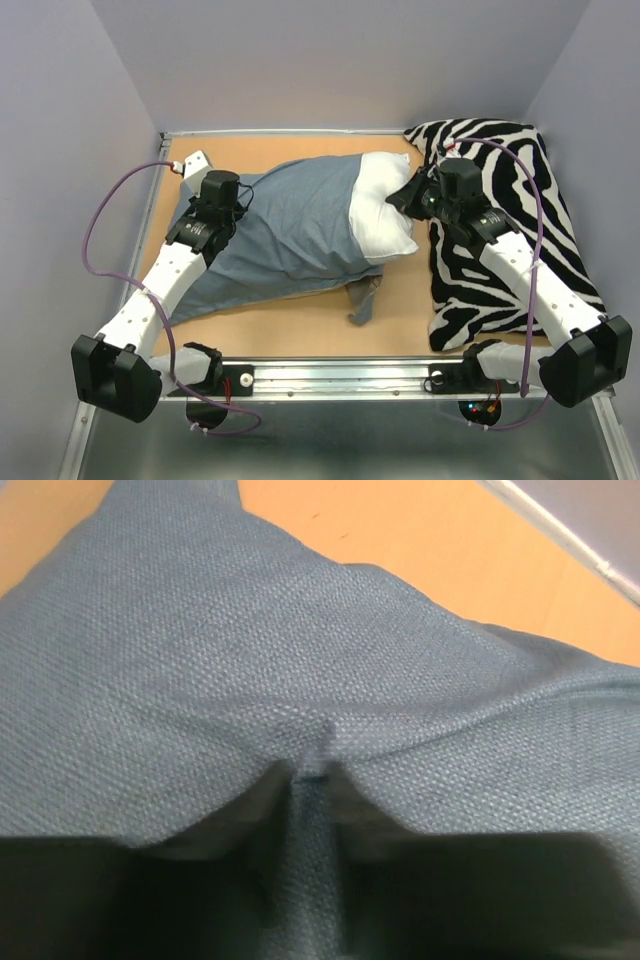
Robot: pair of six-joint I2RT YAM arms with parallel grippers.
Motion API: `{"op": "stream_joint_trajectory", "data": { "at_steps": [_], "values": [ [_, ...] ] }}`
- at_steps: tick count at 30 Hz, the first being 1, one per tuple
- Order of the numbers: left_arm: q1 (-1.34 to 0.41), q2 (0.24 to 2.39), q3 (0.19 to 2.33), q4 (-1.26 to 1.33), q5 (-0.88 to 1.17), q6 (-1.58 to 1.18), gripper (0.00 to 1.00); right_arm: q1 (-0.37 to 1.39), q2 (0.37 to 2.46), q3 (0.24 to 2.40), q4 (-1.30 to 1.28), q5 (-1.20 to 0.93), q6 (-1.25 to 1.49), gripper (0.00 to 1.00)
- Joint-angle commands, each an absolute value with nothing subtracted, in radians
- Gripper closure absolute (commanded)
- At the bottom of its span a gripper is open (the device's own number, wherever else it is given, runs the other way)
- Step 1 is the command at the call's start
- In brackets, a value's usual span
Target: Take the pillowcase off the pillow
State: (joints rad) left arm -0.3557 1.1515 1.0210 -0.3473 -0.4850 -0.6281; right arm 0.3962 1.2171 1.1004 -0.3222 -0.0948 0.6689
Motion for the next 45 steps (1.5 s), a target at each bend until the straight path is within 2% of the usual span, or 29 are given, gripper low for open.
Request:
{"op": "stream_joint_trajectory", "data": {
  "at_steps": [1, 3, 9, 20, 22, 27, 29, 30, 32, 34, 38, 39, 45],
  "values": [
    [-0.324, 1.154, 1.028, -0.296, -0.459, -0.606, 0.86, 0.402, 1.167, 1.201, -0.291, -0.103, 0.649, 1.0],
    [-0.307, 1.149, 1.04, -0.296, -0.475, -0.607, 1.0, 0.402, 1.163, 1.212, -0.298, -0.101, 0.644, 0.99],
    [-0.216, 1.175, 1.117, -0.285, -0.518, -0.586, 1.0, 0.402, 1.161, 1.328, -0.353, -0.049, 0.632, 0.99],
    [-0.009, 1.333, 1.2, -0.216, -0.56, -0.571, 1.0, 0.402, 1.236, 1.75, -0.564, 0.089, 0.591, 0.99],
    [0.064, 1.356, 1.2, -0.189, -0.508, -0.578, 1.0, 0.402, 1.25, 1.83, -0.592, 0.094, 0.584, 1.0],
    [0.06, 1.404, 1.206, -0.084, -0.092, -0.545, 1.0, 0.402, 1.295, 1.852, -0.603, 0.011, 0.575, 0.99],
    [0.038, 1.384, 1.197, -0.084, -0.005, -0.56, 0.82, 0.402, 1.316, 1.833, -0.601, -0.021, 0.571, 0.99],
    [0.032, 1.364, 1.165, -0.084, 0.041, -0.584, 0.62, 0.402, 1.322, 1.833, -0.601, -0.032, 0.571, 0.99],
    [-0.017, 1.274, 1.115, -0.057, 0.066, -0.595, 0.49, 0.402, 1.339, 1.839, -0.597, -0.055, 0.571, 0.99],
    [-0.06, 1.214, 1.05, -0.051, 0.072, -0.598, 0.43, 0.402, 1.367, 1.858, -0.598, -0.063, 0.568, 0.99],
    [-0.159, 1.059, 0.965, -0.06, 0.081, -0.612, 0.39, 0.402, 1.417, 1.925, -0.604, -0.083, 0.558, 1.0],
    [-0.188, 1.04, 0.939, -0.06, 0.089, -0.617, 0.26, 0.402, 1.425, 1.946, -0.606, -0.087, 0.557, 0.99],
    [-0.238, 0.982, 0.89, -0.072, 0.097, -0.692, 0.27, 0.402, 1.447, 1.965, -0.609, -0.089, 0.563, 0.99]
  ]
}}
